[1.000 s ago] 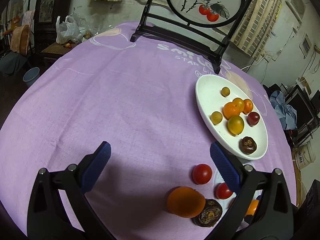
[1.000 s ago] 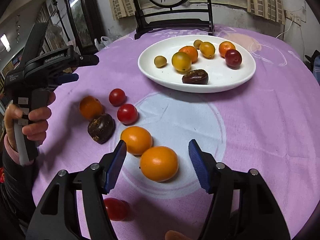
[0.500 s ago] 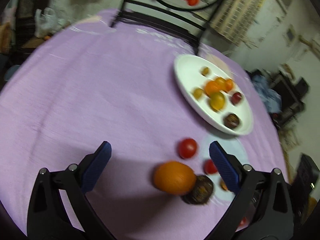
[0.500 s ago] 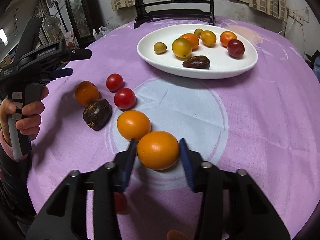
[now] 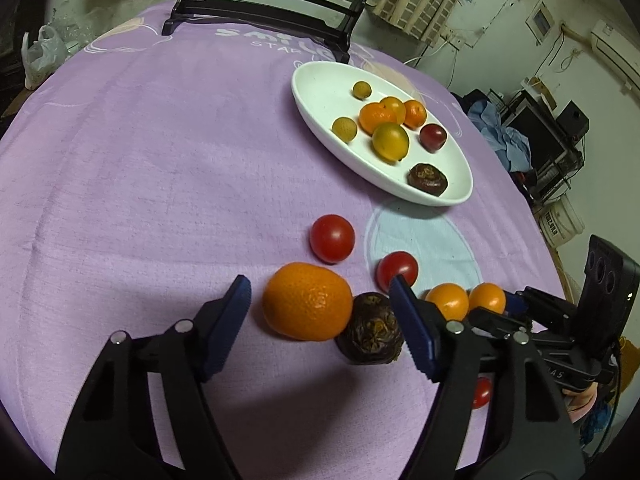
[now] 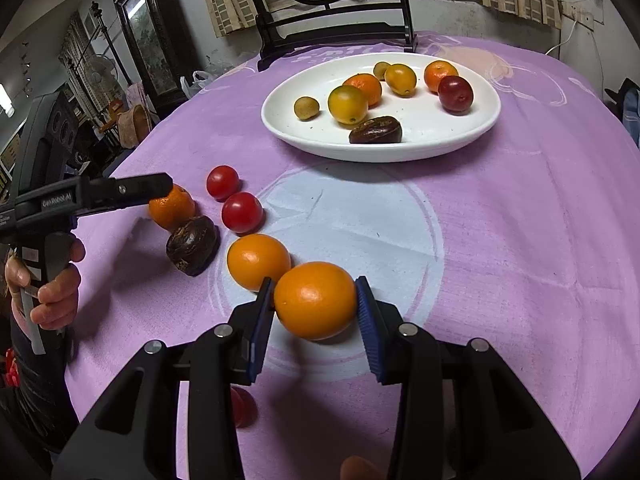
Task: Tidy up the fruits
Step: 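Grasp an orange with the right tool while the left tool grasps a mandarin, then carry both citrus fruits into the white plate and open both tools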
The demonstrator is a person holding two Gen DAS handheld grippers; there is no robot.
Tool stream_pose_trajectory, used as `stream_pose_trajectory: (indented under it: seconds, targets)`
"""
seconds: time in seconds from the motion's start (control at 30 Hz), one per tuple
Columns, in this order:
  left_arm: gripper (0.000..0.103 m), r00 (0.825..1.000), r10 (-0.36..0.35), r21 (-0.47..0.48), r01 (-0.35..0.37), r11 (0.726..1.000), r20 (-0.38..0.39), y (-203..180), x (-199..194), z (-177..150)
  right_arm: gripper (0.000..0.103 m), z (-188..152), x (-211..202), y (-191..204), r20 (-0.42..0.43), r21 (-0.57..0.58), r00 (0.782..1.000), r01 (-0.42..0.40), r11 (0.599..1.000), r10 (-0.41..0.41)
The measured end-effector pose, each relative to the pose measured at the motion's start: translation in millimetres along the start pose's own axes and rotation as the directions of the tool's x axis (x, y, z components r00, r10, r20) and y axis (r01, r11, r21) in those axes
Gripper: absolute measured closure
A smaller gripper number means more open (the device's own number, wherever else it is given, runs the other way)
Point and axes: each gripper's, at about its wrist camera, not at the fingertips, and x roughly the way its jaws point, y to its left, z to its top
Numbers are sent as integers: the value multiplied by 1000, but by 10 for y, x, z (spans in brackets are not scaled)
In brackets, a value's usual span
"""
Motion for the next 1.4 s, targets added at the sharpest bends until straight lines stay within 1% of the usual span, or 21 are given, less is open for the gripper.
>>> stream_pose_trajectory:
  seconds: [0.07, 0.1, 0.2, 0.27, 0.33, 0.37, 0.53, 0.67, 0.73, 0.83, 0.9, 0.97, 1.0, 1.07, 1.13, 1.17, 1.23, 1.3, 1.4]
  targets:
    - [39, 1000, 0, 13, 0, 1000, -8, -23, 21, -4, 62, -6, -10, 4, 3, 0, 1000, 0, 1000, 0]
    - [40, 1000, 5, 18, -5, 1000, -9, -27, 21, -13, 62, -9, -14, 4, 4, 1, 1000, 0, 1000, 0]
    - [45, 999, 30, 33, -29, 999, -13, -33, 40, -21, 62, -13, -21, 3, 7, 1, 1000, 0, 1000, 0]
    - [51, 999, 46, 36, -45, 998, -24, -30, 72, -28, 62, -12, -25, 3, 8, 1, 1000, -1, 1000, 1]
    - [51, 999, 47, 34, -46, 998, -25, -25, 88, -29, 62, -14, -30, -2, 10, 4, 1000, -2, 1000, 2]
    - [56, 998, 52, 36, -52, 998, -23, -23, 89, -33, 62, -15, -32, -3, 10, 5, 1000, -2, 1000, 2]
    - [57, 998, 63, 42, -63, 997, -18, -22, 87, -30, 62, -14, -45, -13, 15, 8, 1000, -4, 1000, 4]
    - [57, 998, 56, 31, -56, 998, -9, -5, 64, -21, 62, -13, -47, -23, 17, 12, 1000, -7, 1000, 7]
    - [57, 998, 56, 29, -57, 998, 17, -7, 14, -8, 62, -17, -47, -25, 16, 13, 1000, -7, 1000, 7]
    - [57, 995, 53, 40, -57, 998, 88, -78, -107, 44, 62, -18, -49, -27, 16, 13, 1000, -11, 1000, 11]
    - [57, 988, 47, 64, -57, 996, 147, -206, -185, 129, 62, -20, -58, -33, 22, 17, 1000, -18, 1000, 17]
    - [57, 983, 36, 79, -52, 996, 181, -327, -211, 248, 62, -12, -82, -43, 38, 23, 999, -26, 999, 25]
    - [57, 981, 25, 85, -42, 995, 191, -403, -200, 340, 62, 5, -114, -48, 59, 30, 998, -29, 999, 27]
    - [57, 979, 13, 99, -34, 994, 204, -555, -131, 533, 62, 62, -177, -62, 106, 41, 994, -36, 999, 31]
    - [57, 977, 29, 112, -53, 992, 209, -677, -5, 686, 62, 165, -246, -95, 170, 61, 985, -42, 997, 31]
    - [57, 978, 45, 120, -71, 990, 204, -729, 93, 770, 62, 253, -278, -125, 211, 77, 977, -34, 996, 18]
    - [57, 981, 68, 131, -93, 987, 182, -788, 269, 865, 62, 415, -284, -187, 251, 105, 968, -2, 994, -24]
    - [57, 984, 91, 138, -112, 984, 151, -807, 454, 923, 62, 652, -224, -288, 276, 153, 958, 32, 988, -74]
    - [57, 982, 133, 174, -155, 972, 136, -835, 620, 964, 62, 924, -36, -426, 261, 195, 956, 81, 977, -131]
